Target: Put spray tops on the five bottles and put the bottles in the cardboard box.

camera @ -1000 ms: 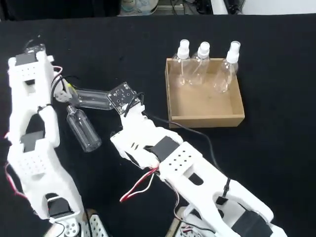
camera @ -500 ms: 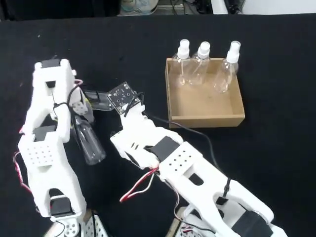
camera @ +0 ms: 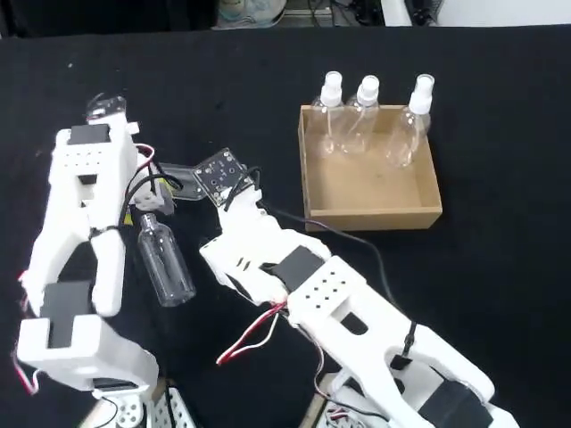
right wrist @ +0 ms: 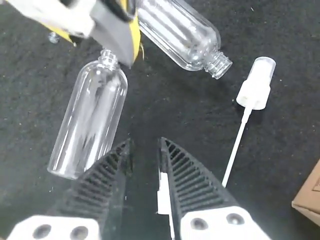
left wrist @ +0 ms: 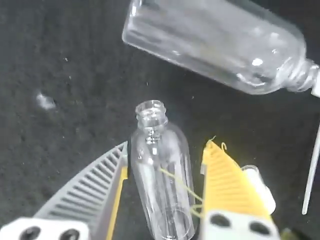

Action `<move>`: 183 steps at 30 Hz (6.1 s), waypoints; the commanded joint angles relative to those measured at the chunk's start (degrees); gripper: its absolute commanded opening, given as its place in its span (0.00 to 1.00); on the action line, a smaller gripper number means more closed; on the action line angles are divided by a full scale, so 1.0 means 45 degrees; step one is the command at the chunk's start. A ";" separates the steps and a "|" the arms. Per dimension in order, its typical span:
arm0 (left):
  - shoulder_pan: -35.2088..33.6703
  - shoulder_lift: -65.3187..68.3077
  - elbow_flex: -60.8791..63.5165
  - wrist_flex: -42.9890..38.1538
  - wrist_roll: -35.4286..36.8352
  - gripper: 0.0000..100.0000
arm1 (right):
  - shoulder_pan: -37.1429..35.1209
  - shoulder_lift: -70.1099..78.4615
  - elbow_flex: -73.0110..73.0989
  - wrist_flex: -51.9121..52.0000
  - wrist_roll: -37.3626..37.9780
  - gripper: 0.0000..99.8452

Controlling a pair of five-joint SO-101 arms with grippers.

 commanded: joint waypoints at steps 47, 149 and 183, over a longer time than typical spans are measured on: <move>-1.2864 -0.3595 0.1280 0.1446 -0.3634 0.24 | -0.2383 1.2396 -1.1731 0.3673 -0.3223 0.21; -0.3741 0.0606 0.1788 -0.2598 -0.4904 0.10 | 0.9709 -0.2510 -0.3819 1.0725 0.8830 0.01; -0.4464 0.1211 0.3389 -0.2540 -0.9045 0.16 | 0.7365 -0.5070 -0.3722 1.1761 0.8147 0.01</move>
